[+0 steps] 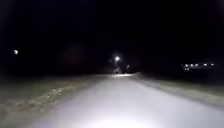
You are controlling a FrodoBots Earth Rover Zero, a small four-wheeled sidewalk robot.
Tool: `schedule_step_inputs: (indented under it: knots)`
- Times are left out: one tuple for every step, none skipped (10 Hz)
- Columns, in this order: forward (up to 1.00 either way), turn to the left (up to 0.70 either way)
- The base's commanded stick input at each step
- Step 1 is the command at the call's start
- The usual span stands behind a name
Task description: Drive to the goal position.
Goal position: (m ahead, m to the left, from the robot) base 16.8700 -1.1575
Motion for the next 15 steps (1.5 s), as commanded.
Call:
schedule_step_inputs:
  knots:
    - [0.70, 0.09]
    - [0.70, 0.14]
    - [0.70, 0.14]
    - [0.70, 0.14]
    - [0.70, 0.03]
    - [0.70, 0.00]
    - [0.70, 0.00]
    - [0.70, 0.00]
    - [0.70, 0.00]
    - [0.70, 0.00]
    - [0.70, 0.00]
    - [0.70, 0.00]
    - [0.70, 0.00]
    - [0.70, 0.00]
    - [0.70, 0.00]
